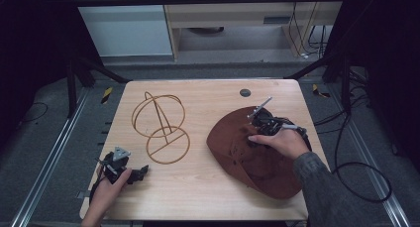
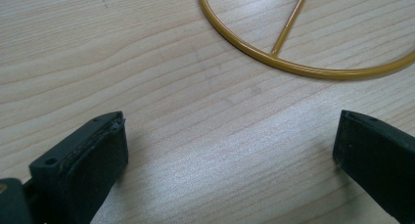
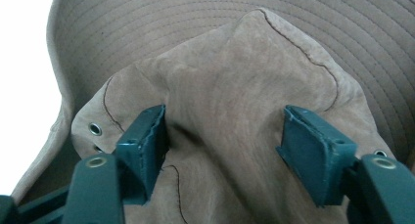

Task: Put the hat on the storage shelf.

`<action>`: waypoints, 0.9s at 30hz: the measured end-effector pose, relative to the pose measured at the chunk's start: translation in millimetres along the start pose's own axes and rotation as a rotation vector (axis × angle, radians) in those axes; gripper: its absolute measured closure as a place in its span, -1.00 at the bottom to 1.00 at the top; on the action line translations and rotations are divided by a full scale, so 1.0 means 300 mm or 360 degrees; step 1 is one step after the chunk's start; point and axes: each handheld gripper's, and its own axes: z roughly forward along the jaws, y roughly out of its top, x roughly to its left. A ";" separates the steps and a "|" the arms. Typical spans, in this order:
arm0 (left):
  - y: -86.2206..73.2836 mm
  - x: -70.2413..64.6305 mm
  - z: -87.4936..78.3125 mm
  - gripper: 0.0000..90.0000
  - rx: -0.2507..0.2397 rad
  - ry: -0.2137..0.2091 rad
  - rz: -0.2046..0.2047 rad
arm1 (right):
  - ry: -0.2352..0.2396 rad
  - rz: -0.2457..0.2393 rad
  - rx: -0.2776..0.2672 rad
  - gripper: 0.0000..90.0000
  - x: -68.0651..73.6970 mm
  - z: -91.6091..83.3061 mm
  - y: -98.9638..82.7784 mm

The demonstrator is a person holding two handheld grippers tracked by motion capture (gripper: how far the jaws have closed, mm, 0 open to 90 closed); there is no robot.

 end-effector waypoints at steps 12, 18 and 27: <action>0.000 0.000 0.000 -1.00 0.0000 -0.0001 0.0001 | 0.0043 -0.0018 0.0000 0.41 -0.024 0.000 -0.016; 0.000 -0.001 0.000 -1.00 0.0000 -0.0001 -0.0001 | 0.0075 -0.0010 -0.0030 0.73 -0.036 -0.001 -0.033; 0.000 0.000 0.000 -1.00 0.0000 -0.0001 0.0001 | 0.0105 -0.0028 -0.0087 0.95 -0.048 -0.021 -0.047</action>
